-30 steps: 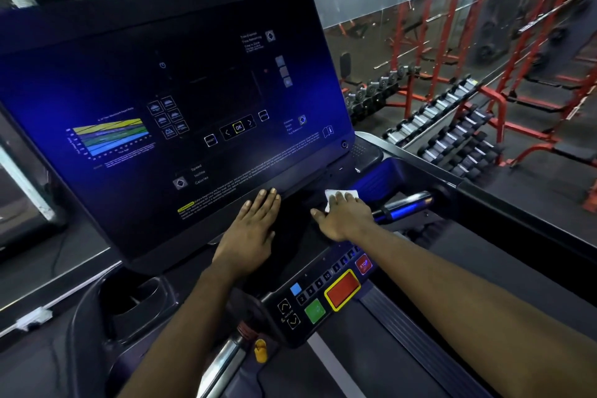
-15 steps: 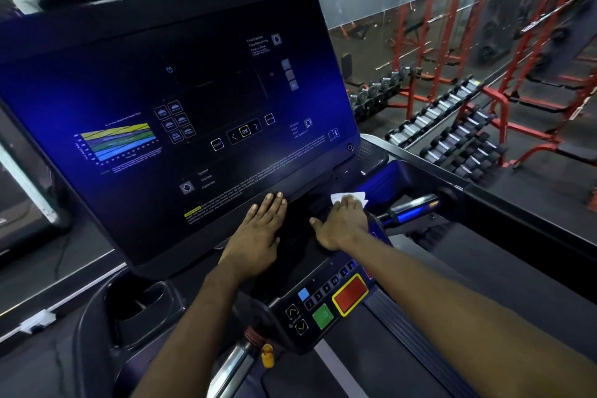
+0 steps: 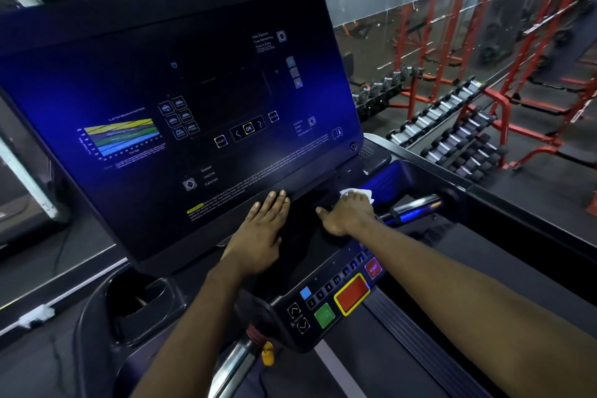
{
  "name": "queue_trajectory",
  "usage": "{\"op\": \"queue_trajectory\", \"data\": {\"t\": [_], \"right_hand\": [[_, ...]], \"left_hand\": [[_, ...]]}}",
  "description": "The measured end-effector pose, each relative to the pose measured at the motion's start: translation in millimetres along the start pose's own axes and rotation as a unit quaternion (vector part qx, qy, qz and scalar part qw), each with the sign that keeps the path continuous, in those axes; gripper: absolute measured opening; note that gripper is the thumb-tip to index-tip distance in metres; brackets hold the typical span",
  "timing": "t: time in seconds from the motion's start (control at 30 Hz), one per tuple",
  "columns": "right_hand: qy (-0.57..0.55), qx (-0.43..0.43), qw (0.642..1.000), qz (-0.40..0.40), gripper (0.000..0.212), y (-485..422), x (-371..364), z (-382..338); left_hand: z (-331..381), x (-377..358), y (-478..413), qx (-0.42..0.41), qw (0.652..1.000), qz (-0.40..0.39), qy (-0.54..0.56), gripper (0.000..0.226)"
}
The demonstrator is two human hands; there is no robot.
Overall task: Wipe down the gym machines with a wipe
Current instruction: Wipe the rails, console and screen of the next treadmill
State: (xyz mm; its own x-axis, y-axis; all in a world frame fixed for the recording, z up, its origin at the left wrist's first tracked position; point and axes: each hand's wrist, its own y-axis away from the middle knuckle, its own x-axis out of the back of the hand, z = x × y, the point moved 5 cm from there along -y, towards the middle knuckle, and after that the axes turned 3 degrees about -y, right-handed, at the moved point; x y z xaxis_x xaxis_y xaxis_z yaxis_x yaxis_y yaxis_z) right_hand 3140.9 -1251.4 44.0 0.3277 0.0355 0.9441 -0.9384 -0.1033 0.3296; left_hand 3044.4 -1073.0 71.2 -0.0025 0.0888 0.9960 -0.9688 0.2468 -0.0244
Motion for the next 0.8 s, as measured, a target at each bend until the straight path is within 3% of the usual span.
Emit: {"op": "queue_trajectory", "data": {"t": [0.23, 0.4, 0.6, 0.8], "right_hand": [[0.039, 0.017, 0.999, 0.014, 0.097, 14.2, -9.3, -19.6], [-0.001, -0.014, 1.0, -0.004, 0.092, -0.9, 11.5, -0.2], [0.029, 0.029, 0.999, 0.026, 0.1, 12.8, -15.0, -6.6], [-0.085, 0.053, 0.995, -0.016, 0.096, -0.6, -3.6, 9.4]], "left_hand": [[-0.9, -1.9, -0.3, 0.002, 1.0, 0.002, 0.002, 0.082], [-0.7, -0.6, -0.2, -0.003, 1.0, 0.002, 0.003, 0.083], [-0.5, -1.8, -1.0, 0.002, 1.0, 0.007, -0.003, 0.082], [-0.9, -1.5, -0.6, -0.002, 1.0, 0.003, 0.005, 0.083]]}}
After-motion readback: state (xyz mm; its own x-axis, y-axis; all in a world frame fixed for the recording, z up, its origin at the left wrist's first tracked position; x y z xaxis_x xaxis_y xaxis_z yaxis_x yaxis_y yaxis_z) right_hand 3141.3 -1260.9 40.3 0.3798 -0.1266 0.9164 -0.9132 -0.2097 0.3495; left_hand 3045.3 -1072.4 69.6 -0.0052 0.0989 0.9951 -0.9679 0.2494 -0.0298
